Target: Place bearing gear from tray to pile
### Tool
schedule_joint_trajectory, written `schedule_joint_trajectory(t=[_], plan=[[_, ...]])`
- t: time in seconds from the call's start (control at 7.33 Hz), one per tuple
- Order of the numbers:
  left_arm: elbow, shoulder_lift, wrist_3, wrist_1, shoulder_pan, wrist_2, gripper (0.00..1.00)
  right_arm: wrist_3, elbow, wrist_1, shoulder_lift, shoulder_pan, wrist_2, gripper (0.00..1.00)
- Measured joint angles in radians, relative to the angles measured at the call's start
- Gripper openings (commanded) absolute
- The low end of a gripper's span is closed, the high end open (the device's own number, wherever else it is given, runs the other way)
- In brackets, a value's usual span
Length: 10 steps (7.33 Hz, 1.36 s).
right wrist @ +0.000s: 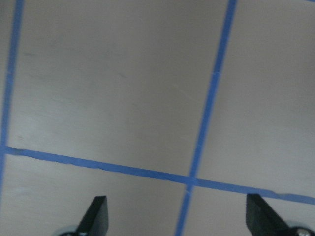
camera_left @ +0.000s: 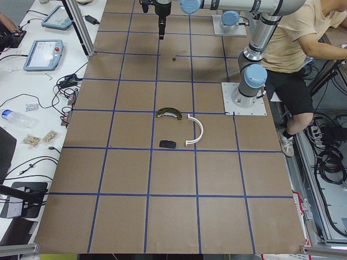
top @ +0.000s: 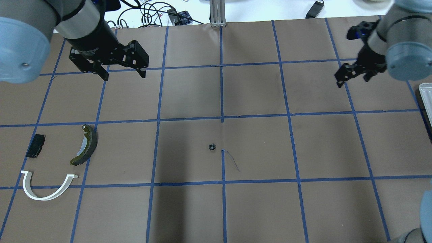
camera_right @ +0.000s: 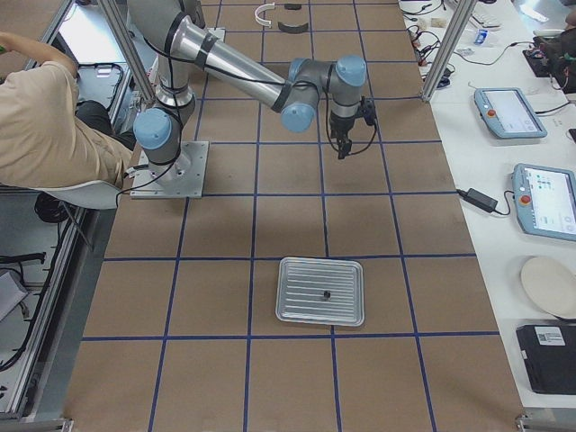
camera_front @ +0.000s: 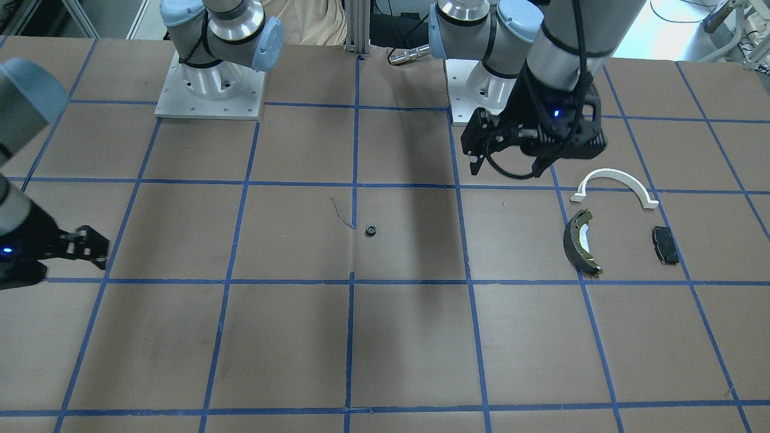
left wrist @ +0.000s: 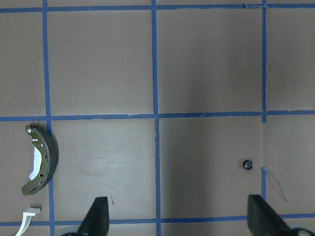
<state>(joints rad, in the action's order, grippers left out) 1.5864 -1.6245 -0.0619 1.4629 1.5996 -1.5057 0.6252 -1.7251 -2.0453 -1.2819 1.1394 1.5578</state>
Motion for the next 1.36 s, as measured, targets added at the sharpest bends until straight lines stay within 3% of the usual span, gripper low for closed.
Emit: schedule_joint_trajectory(t=[0.41,0.68,1.09,1.23,1.36], plan=[[0.081,-0.156,-0.225,-0.183,0.114,0.036,1.0,0.417,0.012,-0.036,0.054,-0.334,-0.005,1.0],[0.17,-0.228,-0.37,-0.338,0.21,0.003,1.0,0.591,0.03,-0.14,0.156,-0.477,-0.018,1.0],[0.346,-0.281,-0.483,-0.582,0.283,-0.017,1.0,0.701,0.17,-0.178,0.313,-0.529,-0.033,0.95],[0.376,-0.295,-0.498,-0.626,0.295,-0.018,1.0,0.707,0.198,-0.175,0.34,-0.529,-0.038,0.88],[0.389,-0.307,-0.504,-0.643,0.312,-0.019,1.0,0.706,0.209,-0.174,0.351,-0.527,-0.057,0.88]])
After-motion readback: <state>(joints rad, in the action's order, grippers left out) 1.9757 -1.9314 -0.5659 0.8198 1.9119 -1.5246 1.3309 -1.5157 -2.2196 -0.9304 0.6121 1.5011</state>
